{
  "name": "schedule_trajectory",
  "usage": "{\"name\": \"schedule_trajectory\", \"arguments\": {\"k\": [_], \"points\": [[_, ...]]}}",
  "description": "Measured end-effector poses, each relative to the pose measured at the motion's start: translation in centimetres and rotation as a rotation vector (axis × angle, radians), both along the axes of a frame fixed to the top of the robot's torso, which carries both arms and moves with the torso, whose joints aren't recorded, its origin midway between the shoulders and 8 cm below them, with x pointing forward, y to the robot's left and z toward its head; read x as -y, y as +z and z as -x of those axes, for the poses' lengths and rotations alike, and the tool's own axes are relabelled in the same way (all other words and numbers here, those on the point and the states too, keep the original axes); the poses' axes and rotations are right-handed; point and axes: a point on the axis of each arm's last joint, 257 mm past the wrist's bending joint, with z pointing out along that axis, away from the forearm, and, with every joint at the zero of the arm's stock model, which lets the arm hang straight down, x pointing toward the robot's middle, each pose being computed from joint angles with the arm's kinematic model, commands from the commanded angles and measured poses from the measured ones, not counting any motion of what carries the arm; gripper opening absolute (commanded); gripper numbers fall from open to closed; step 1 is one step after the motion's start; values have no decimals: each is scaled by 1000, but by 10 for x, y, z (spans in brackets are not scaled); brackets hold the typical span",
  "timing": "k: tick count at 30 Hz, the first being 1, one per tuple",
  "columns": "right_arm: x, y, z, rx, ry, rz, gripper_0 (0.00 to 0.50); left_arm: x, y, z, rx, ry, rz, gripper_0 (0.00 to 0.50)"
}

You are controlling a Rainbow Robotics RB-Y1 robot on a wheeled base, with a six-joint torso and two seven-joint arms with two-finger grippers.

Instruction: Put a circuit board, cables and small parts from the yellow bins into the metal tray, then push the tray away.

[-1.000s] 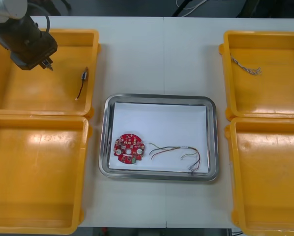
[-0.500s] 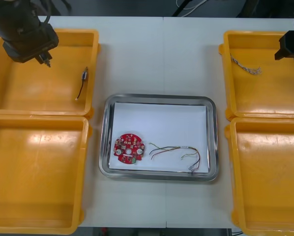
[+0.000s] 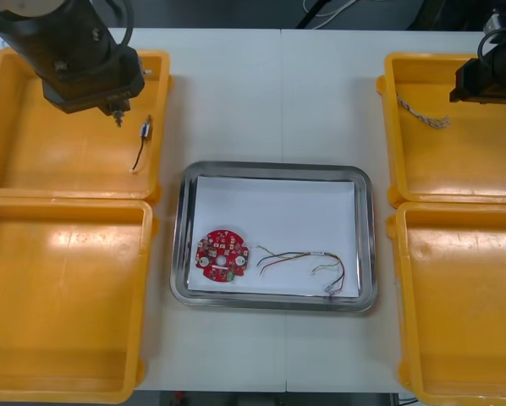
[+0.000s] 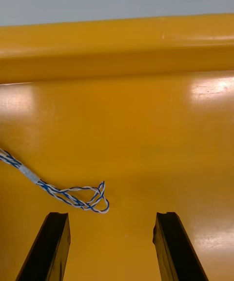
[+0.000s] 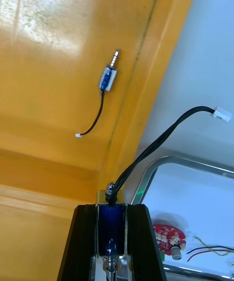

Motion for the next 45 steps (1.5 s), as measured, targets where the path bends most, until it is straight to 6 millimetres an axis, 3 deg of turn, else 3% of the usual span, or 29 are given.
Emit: {"name": "schedule_trajectory", "arguments": {"k": [13,23,32,45], "points": [[1,-43,-6,-15,-28,5,500,66,-37,23,-31,-183,-65,0],[-7,-48,-4,-51,-37,-16,500,113,-69,30,-16,-299,-87,0],[-10,-43,-7,-51,-38,-20,500,130,-103,37,-19,-363,-138,0],[-6,-53,-6,-53,-54,-23,500,124,-135,23,4,-334,-126,0]]}}
